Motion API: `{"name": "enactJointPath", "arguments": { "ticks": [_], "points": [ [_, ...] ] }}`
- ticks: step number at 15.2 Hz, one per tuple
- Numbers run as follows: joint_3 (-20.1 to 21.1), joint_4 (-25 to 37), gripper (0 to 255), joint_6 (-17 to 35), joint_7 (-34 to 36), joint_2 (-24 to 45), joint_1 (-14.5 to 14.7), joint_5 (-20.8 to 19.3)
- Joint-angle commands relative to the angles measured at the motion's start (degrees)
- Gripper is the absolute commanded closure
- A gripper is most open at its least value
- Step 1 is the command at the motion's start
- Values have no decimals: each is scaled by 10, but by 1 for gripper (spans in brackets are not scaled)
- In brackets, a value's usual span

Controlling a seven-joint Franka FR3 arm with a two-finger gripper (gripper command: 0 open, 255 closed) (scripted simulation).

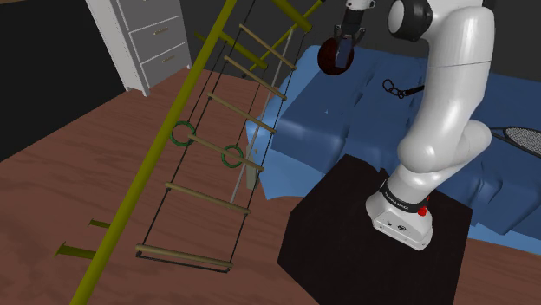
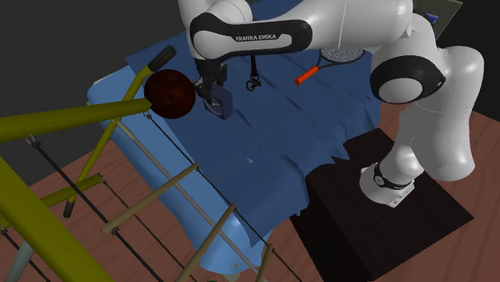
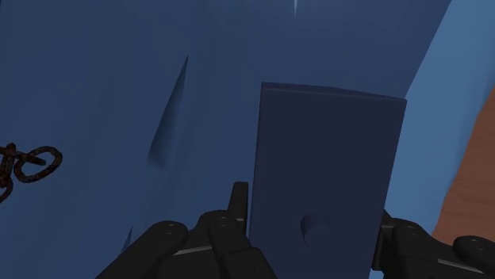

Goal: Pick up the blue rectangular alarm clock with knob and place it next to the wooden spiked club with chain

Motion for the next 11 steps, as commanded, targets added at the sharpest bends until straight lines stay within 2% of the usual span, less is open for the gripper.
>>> {"name": "enactJointPath", "arguments": {
  "ticks": [1, 11],
  "points": [
    [-7, -43, 255, 17, -18, -26, -6, -6],
    [-48, -171, 255, 60, -121, -112, -57, -26]
  ]
}}
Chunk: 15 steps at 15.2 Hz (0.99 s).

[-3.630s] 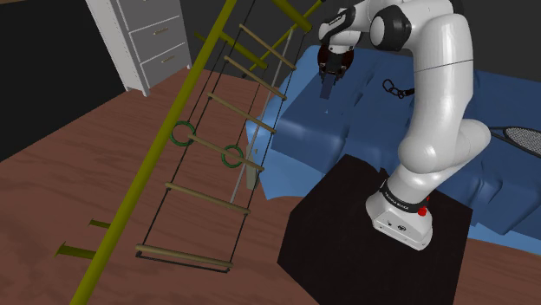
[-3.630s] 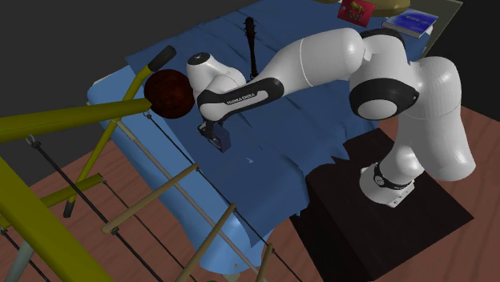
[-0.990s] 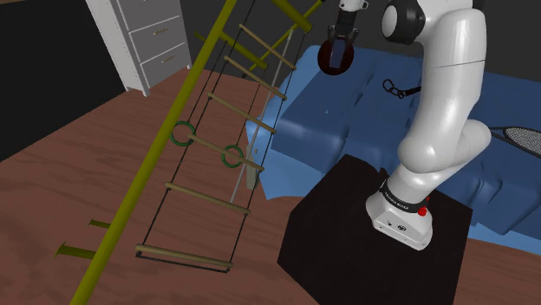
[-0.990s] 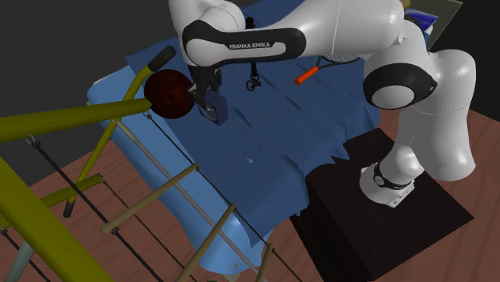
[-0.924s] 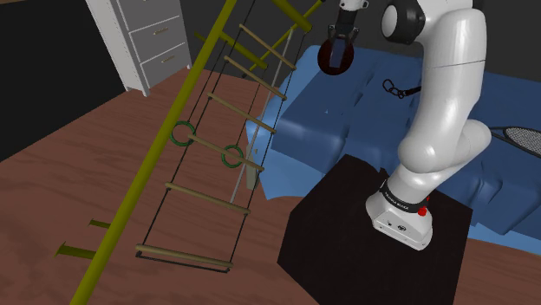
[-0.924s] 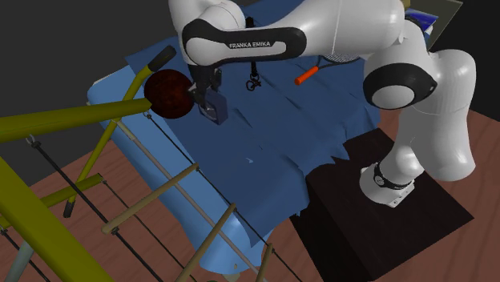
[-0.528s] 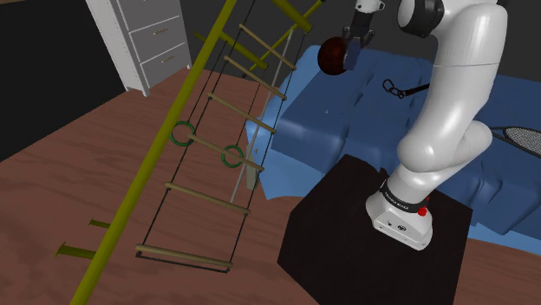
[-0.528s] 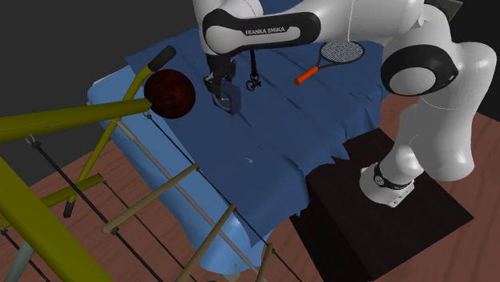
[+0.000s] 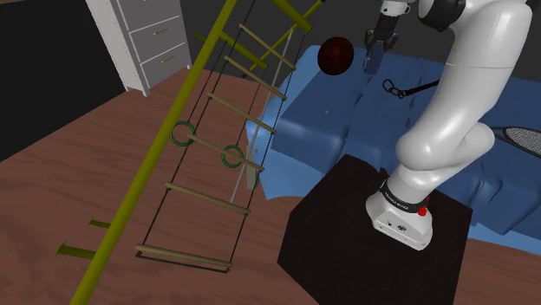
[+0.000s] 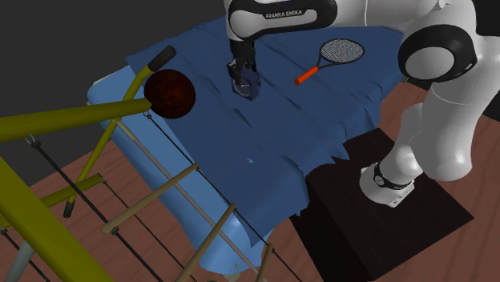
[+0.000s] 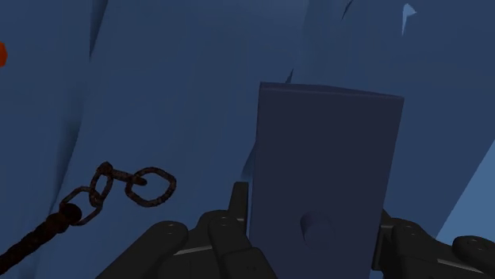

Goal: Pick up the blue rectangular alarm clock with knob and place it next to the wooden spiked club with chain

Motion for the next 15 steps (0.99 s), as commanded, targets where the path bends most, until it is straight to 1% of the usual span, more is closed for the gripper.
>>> {"name": "enactJointPath", "arguments": {
  "ticks": [1, 8, 15],
  "points": [
    [-9, -13, 255, 4, -25, -9, -14, -2],
    [-41, -47, 255, 15, -107, -31, -63, -5],
    [-71, -44, 255, 14, -197, -25, -122, 4]
  ]
}}
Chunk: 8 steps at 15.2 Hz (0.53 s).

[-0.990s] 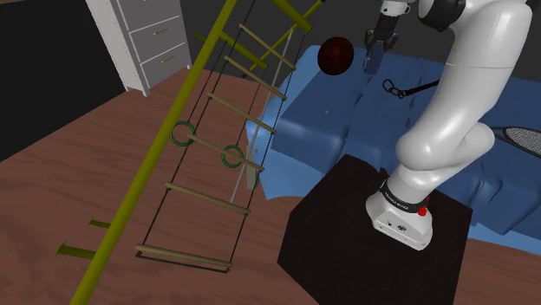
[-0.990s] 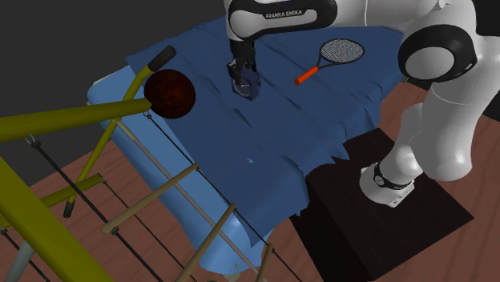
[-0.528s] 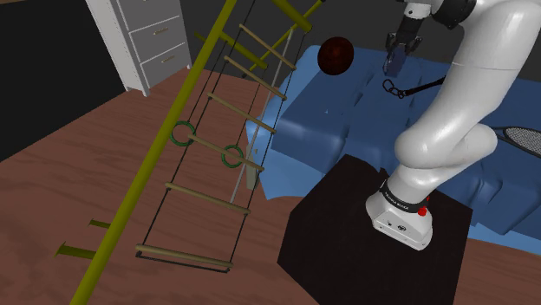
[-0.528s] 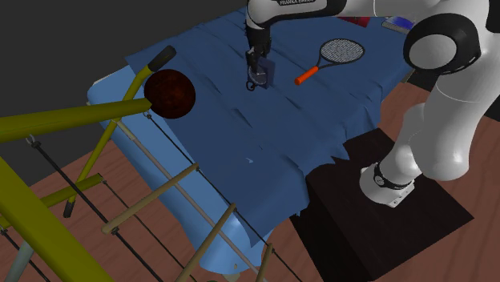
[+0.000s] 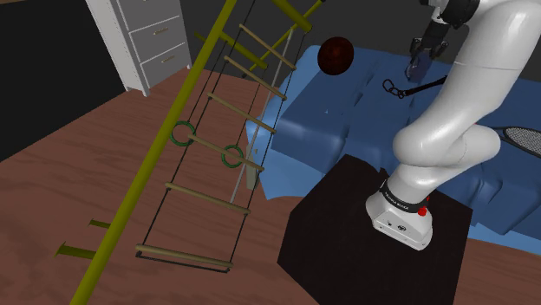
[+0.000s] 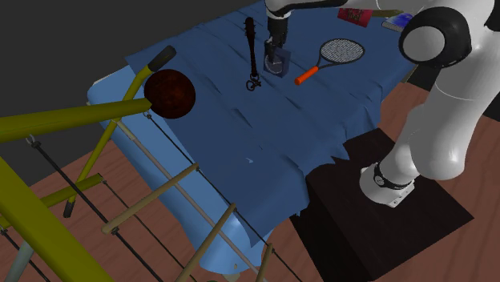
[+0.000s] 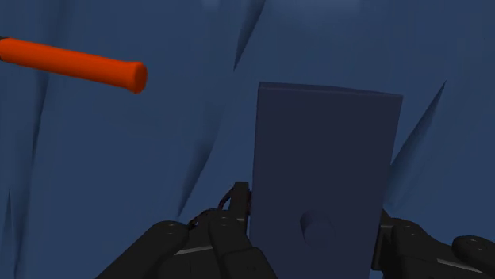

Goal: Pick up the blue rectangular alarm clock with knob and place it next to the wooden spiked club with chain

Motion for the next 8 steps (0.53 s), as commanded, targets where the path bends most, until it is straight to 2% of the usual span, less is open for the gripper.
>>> {"name": "enactJointPath", "arguments": {
  "ticks": [1, 8],
  "points": [
    [-9, 4, 255, 0, -29, 6, -19, 5],
    [-33, 49, 255, -15, -126, 46, -92, 33]
  ]
}}
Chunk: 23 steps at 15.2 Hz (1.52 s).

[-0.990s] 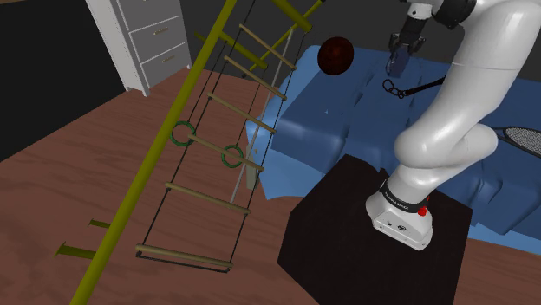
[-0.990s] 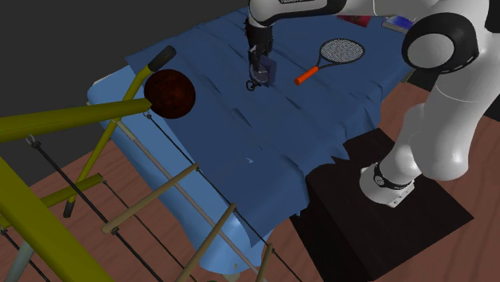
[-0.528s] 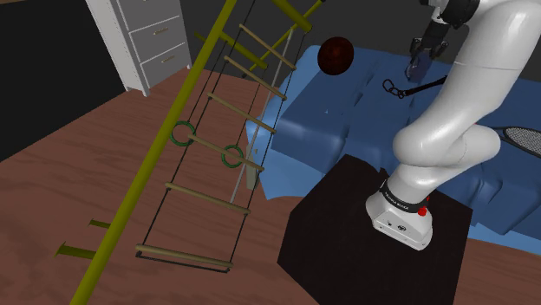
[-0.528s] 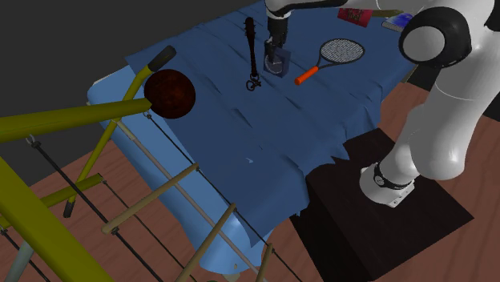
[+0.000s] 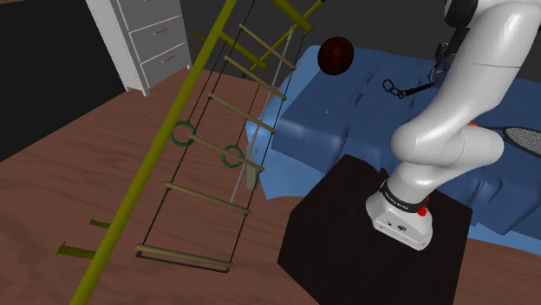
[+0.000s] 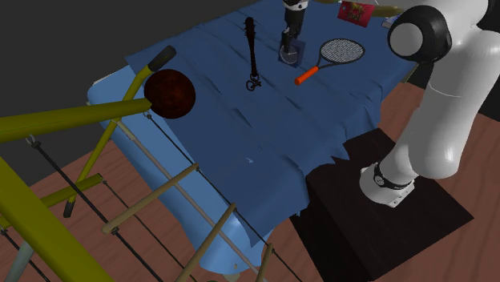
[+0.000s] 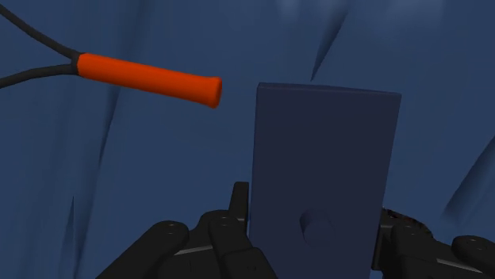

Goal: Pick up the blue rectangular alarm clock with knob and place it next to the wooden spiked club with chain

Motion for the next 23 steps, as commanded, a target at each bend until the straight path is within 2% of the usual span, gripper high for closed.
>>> {"name": "enactJointPath", "arguments": {
  "ticks": [1, 23],
  "points": [
    [-8, 34, 255, -11, -43, 29, -36, 18],
    [11, -76, 255, 137, -65, 75, -40, 53]
  ]
}}
